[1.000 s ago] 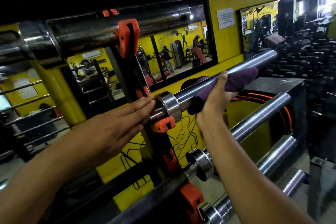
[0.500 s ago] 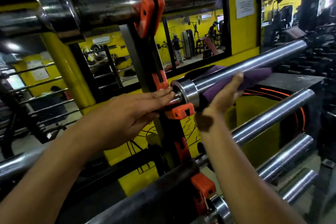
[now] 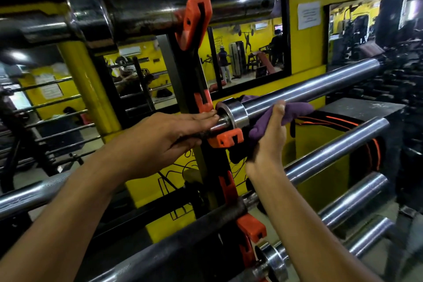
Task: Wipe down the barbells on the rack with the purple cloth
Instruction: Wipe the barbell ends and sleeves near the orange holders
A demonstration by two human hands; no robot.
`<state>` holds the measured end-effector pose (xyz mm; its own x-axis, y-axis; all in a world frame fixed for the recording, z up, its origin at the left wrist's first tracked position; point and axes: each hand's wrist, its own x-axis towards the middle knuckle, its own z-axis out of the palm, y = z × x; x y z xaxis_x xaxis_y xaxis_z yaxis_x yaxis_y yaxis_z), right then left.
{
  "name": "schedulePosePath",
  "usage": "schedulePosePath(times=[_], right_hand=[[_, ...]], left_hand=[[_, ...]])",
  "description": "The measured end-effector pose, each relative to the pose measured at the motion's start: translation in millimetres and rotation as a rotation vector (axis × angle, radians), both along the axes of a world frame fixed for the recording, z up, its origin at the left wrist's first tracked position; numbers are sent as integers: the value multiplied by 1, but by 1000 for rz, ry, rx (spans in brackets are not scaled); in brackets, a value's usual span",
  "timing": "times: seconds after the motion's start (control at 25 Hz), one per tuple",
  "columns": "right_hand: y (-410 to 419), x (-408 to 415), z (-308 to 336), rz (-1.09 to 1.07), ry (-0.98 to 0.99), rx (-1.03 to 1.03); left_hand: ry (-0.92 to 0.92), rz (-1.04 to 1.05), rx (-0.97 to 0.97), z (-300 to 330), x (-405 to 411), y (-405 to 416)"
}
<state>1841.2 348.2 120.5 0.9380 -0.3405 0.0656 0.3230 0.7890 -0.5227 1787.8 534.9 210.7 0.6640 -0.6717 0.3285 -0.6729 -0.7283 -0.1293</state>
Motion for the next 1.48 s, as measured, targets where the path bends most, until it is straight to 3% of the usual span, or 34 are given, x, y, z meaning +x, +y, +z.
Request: schedulePosePath(times=[0.32,0.48,0.56,0.72,0.84,1.04,1.12,1.2,1.32,1.4,1.48], right_hand=[[-21,-68,-13,-295,-108,-341],[-40,-79,25,-564,-398,-598],[-37,-60,47,-563,-507,-895],[-25,-20,66,-441,-346,-1854],[-32,-9,95,-252,-254,-2163],[-30,21,133,255,-126,-2218],[-31,19,133,202,-100,-2246],[-40,6,113,-63,-177,-2259],[-59,-27,71,-310,-485,-1999],[-62,-30,69,-292,-557,-1947],[-58,-16,93,-156,-420,-2052]], left_hand=[[-20,39,-25,0,-6,1],[-48,24,-34,1,-14,5],[-68,21,-14,-3,-22,13],[-138,88,-72,-16,-38,34],[-171,95,-150,-21,-38,35],[-149,129,-197,-20,-37,31],[-136,122,-213,-20,-37,30],[-137,135,-213,-19,-37,29],[-147,172,-182,-18,-36,27],[-144,187,-174,-17,-36,26],[-132,181,-198,-16,-38,25]])
